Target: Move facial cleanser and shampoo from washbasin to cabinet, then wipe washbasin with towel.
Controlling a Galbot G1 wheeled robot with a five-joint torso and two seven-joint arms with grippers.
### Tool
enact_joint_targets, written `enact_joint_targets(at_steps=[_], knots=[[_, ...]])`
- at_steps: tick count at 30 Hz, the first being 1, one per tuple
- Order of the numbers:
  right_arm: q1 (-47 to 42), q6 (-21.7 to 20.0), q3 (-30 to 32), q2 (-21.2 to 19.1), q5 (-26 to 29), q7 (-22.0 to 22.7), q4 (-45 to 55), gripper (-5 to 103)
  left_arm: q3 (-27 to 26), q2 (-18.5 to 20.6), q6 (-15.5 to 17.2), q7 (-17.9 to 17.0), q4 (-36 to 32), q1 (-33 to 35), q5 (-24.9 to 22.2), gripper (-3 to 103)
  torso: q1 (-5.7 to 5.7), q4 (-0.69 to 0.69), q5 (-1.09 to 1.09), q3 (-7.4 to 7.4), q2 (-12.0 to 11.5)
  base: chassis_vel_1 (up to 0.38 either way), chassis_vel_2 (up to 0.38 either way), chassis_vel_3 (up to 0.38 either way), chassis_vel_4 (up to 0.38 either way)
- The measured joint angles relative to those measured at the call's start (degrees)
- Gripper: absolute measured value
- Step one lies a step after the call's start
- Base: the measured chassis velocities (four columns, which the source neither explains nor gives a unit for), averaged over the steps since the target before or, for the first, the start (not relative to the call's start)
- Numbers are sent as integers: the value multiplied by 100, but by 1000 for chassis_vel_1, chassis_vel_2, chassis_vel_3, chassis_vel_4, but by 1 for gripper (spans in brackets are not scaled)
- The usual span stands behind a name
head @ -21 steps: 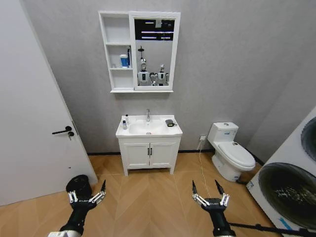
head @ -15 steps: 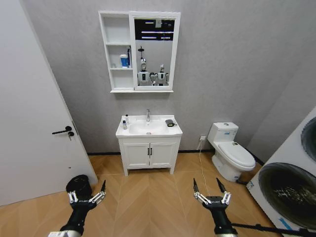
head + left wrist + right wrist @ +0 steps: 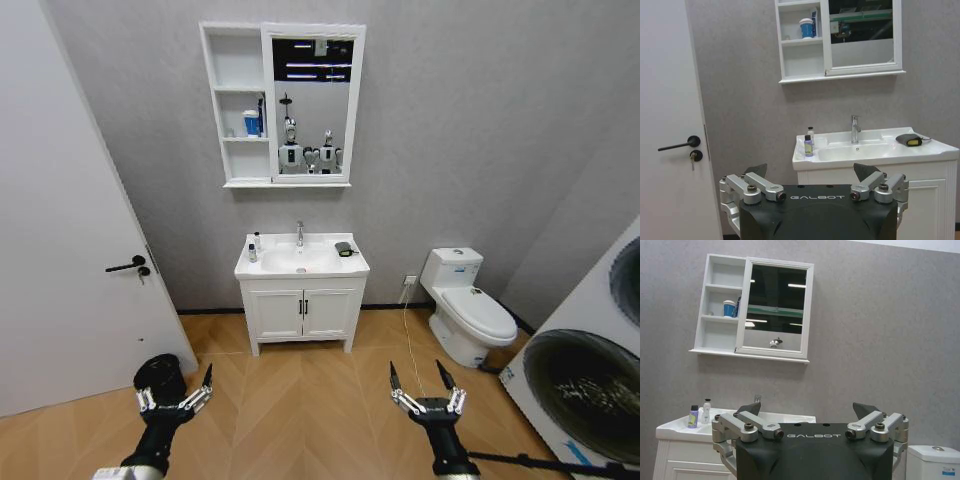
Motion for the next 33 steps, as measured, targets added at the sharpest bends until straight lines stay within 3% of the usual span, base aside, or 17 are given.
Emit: enact_joint_targets(at_steps=[20,33], knots=[[-115,-162,-25,33,79,-140,40,100,39,11,-7,-19,67,-81,3,98,-2,0,0,0,2,-12,11,9,-9],[-80,-101,-58,41,91,-132,-9,100,27,-4,-7,-17,45,-61,13,98,0,-1,0,0,1,-206,213,206,-198]])
